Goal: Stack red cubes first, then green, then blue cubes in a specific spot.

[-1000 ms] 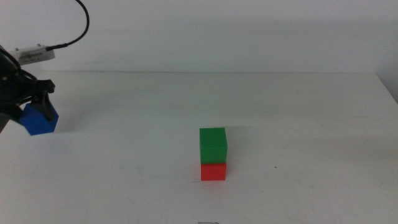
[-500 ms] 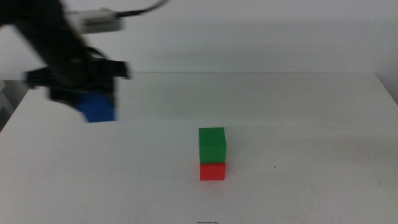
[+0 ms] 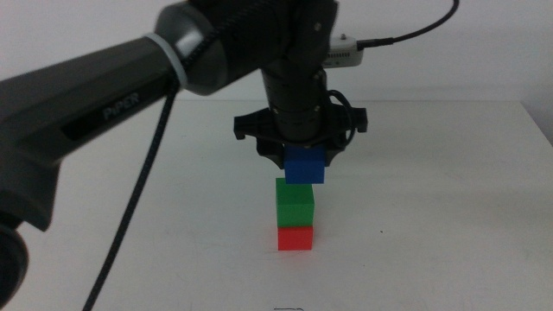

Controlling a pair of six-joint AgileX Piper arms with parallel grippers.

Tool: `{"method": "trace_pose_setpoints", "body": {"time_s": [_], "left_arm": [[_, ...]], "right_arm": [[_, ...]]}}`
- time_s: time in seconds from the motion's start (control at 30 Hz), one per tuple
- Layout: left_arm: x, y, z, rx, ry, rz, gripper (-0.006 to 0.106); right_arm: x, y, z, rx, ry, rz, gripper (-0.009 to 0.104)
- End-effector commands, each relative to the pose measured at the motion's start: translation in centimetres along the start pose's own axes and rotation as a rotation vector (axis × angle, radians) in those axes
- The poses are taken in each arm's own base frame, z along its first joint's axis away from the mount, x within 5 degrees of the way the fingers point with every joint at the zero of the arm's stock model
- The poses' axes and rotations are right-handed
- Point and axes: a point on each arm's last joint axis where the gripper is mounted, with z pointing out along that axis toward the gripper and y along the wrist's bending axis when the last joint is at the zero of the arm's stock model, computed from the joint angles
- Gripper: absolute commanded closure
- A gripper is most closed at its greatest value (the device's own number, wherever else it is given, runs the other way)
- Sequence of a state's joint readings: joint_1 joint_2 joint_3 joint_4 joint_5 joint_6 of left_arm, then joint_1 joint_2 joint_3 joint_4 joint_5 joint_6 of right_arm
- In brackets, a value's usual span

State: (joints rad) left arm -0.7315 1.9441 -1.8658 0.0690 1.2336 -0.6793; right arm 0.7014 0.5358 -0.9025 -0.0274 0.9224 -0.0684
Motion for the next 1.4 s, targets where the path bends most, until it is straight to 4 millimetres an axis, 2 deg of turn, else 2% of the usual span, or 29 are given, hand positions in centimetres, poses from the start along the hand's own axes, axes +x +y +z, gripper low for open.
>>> {"method": "trace_pose_setpoints", "body": {"time_s": [0.0, 0.43, 0.6, 0.63, 0.77, 1.07, 1.37], "left_arm": [[0.4, 0.2, -3.4, -0.017, -0.024, -0.04, 0.094], [0.2, 0.0, -1.1, -0.057, 0.006, -0.098, 0.094], [0.3, 0.0, -1.1, -0.055, 0.009, -0.105, 0.094], [0.4, 0.1, -2.1, -0.031, 0.004, -0.11, 0.094], [0.9, 0.6, -2.8, -0.038, -0.003, -0.111, 0.094], [1.1, 0.7, -2.4, -0.05, 0.011, -0.124, 0.094], [1.0, 0.6, -0.7, -0.079, 0.033, -0.119, 0.094]], "right_arm": [[-1.2, -0.2, -0.3, 0.015, -0.087, -0.02, 0.001], [-1.2, -0.2, -0.3, 0.015, -0.087, -0.02, 0.001], [-1.2, -0.2, -0.3, 0.015, -0.087, -0.02, 0.001], [-1.2, -0.2, -0.3, 0.015, -0.087, -0.02, 0.001], [-1.2, -0.2, -0.3, 0.015, -0.087, -0.02, 0.001], [-1.2, -0.2, -0.3, 0.015, -0.087, -0.02, 0.001], [-1.2, -0.2, -0.3, 0.015, -0.087, -0.02, 0.001]]}}
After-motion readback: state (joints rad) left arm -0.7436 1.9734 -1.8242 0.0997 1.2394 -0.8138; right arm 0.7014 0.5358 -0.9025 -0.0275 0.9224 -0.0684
